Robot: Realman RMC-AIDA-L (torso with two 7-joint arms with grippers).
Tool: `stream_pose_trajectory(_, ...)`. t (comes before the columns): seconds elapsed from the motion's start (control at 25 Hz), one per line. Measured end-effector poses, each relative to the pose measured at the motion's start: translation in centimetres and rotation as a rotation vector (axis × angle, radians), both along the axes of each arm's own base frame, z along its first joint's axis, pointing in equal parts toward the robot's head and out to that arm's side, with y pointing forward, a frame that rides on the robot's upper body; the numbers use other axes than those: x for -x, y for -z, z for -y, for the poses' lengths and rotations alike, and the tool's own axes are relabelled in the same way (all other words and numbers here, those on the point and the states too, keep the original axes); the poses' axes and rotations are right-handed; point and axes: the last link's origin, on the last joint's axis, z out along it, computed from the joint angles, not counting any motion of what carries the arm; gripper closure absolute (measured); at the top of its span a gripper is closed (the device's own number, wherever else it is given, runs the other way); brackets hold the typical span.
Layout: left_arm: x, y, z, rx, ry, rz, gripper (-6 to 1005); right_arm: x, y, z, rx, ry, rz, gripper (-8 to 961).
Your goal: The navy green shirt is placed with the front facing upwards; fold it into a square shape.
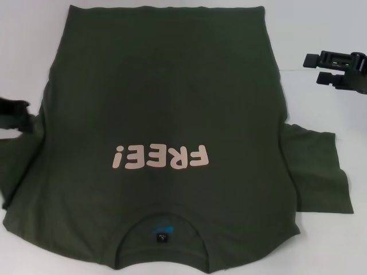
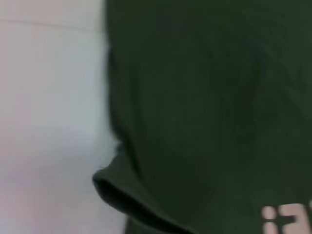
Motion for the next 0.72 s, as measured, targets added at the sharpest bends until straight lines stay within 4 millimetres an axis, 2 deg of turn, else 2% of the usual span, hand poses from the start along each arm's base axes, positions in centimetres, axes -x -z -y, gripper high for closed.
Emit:
stream_pose_trajectory(0.28,-2.4,2.6,-0.9,0.044,0.029,0.039,953,0.0,0.0,0.1,0.002,0.0,0.0,99)
stream_pose_trajectory(0.56,-2.0,5.1,-1.6,0.097,0.047,0.034,947,-0.3,0.1,0.1,0.001,0.009,-0.001,99)
stream_pose_trajectory(0.72,-2.3,6.0,-1.4,0.161,0.135,-0.022,944,-0.4,0.1,0.2,-0.001,0.009,0.002,99)
